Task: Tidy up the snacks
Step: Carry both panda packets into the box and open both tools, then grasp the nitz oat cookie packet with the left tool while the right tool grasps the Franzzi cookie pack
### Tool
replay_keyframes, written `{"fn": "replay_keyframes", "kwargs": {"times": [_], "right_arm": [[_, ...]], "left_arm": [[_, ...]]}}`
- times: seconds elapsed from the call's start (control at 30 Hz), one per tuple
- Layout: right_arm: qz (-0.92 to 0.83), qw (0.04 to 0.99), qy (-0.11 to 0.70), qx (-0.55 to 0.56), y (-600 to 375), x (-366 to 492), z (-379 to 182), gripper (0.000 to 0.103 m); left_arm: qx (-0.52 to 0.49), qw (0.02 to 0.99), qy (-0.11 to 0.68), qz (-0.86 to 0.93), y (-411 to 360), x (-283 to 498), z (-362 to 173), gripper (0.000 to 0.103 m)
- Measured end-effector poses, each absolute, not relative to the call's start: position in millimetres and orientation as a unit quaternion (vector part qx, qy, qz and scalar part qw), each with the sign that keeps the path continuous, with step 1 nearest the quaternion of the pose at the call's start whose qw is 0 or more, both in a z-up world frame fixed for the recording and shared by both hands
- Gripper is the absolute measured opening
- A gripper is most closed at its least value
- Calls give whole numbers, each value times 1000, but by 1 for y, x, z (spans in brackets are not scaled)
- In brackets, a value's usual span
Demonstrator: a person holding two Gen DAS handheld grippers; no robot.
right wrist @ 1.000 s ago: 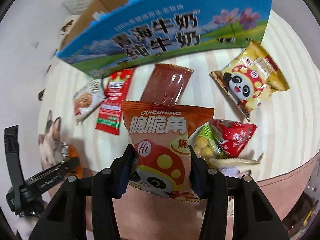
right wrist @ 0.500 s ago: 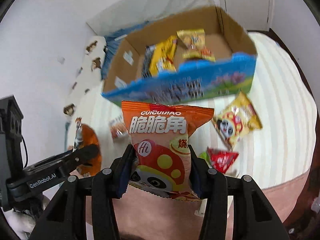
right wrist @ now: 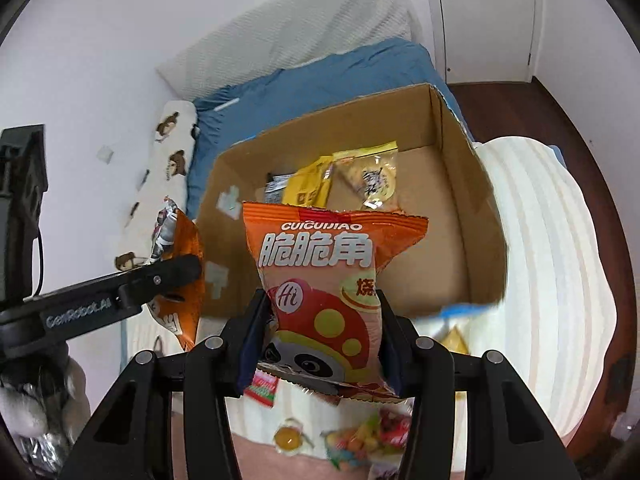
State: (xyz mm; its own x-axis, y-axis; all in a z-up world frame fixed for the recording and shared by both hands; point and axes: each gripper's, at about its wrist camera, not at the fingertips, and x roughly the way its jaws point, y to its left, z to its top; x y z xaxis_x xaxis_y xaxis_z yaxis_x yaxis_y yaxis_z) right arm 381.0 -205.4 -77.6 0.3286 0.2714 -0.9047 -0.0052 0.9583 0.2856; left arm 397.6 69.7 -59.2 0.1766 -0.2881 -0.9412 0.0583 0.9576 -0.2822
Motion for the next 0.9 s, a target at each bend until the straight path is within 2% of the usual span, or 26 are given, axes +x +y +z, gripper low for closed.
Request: {"fn": "replay_keyframes", "kwargs": {"times": [0.37, 0.4, 0.43, 0.47, 0.5, 0.53, 0.57, 0.9], "right_arm": [[67, 765, 634, 88, -204, 440, -148, 53], [65, 760, 641, 84, -204, 443, -155, 54], [63, 752, 651, 78, -204, 446, -161, 61], [62, 744, 662, 72, -203, 449, -168, 70], [61, 737, 670, 67, -202, 451, -173, 91], [58, 734, 674, 62, -202, 453, -176, 97], [53, 734, 674, 57, -203, 454, -178, 97], [47, 745, 663, 59, -201, 453, -166, 97]], "left_arm": [[-94, 695, 709, -77, 66, 437, -138, 45], [-100, 690, 713, -75, 68, 438, -143, 45], [-106, 685, 717, -76, 69, 439, -147, 46], [-111, 682, 719, -78, 70, 440, -151, 56], [-108, 682, 719, -76, 70, 441, -152, 64], [-103, 683, 719, -74, 70, 441, -153, 84], [-101, 686, 716, -75, 71, 441, -153, 93], [-94, 718, 685, -79, 71, 427, -125, 93]]}}
